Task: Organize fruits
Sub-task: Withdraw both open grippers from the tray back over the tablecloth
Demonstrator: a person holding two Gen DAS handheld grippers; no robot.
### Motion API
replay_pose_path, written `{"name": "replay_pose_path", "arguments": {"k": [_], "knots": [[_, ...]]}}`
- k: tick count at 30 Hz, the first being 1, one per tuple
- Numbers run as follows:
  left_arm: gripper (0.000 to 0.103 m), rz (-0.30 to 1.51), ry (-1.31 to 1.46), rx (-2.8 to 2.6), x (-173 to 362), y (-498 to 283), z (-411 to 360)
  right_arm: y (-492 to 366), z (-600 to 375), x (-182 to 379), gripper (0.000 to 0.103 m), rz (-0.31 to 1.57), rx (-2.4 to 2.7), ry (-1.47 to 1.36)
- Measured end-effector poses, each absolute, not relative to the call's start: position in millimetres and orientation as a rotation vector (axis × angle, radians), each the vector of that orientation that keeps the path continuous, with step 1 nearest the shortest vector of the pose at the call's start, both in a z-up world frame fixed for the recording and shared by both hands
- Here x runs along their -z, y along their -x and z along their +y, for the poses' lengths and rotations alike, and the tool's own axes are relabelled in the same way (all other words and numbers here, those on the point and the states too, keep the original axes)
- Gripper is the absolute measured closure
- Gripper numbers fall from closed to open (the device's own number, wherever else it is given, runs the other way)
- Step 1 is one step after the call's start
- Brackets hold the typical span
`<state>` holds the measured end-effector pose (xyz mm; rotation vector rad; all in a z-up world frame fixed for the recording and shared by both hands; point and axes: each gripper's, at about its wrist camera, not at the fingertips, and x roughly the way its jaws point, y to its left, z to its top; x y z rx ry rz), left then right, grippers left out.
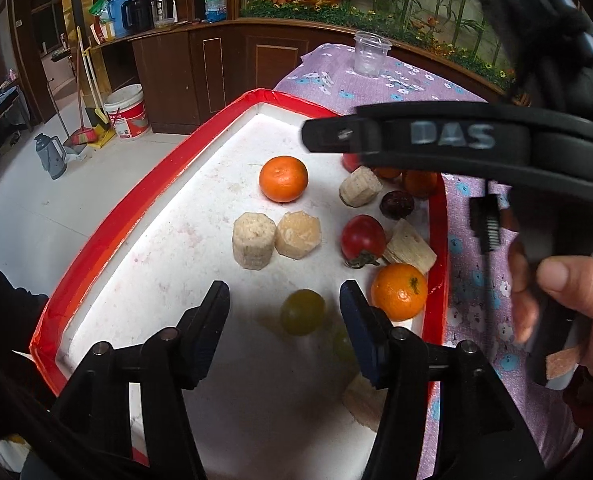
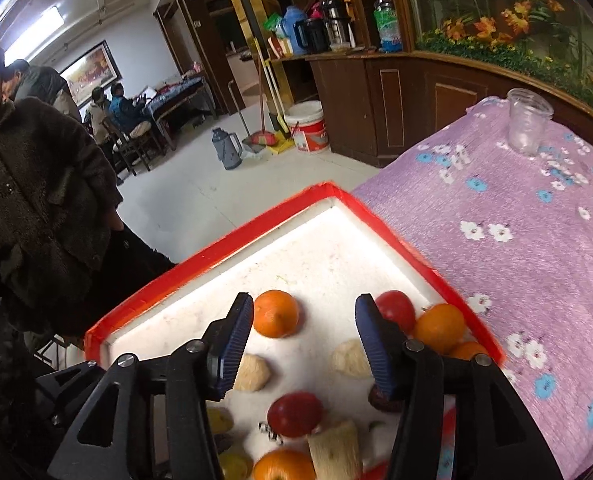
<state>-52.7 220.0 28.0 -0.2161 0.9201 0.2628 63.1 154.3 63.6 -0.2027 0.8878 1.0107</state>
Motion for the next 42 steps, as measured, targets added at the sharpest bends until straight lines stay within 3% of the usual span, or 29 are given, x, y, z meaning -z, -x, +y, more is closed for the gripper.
{"name": "replay_pose_path", "arguments": {"k": [9,13,17,29,38,41,42], "knots": [[0.047,0.879,0.215,-0.25,-45,59,205,-48,84,-81,0.045,0.862,-0.976,0.09],[0.038,0.858,0.21,-0.229,-54,56,192,-46,46,-78,0.045,0.876,-0.937,0.062],[0.038,0.846,0.179,-0.183,-64,47,170,-51,-2,-75,0.045,0.882,-0.87,0.046],[0.039,0.859,0.086,0.006,-75,-9,86,-88,-129,-75,0.044,0.867,-0.66,-0.012],[0.039,0.871,0.054,0.12,-79,-77,48,-108,-160,-53,0.049,0.877,-0.601,0.019],[0.044,0.877,0.065,0.147,-75,-103,42,-117,-157,-42,0.054,0.891,-0.593,0.048],[0.051,0.881,0.067,0.155,-73,-112,41,-121,-155,-39,0.054,0.895,-0.592,0.055]]}}
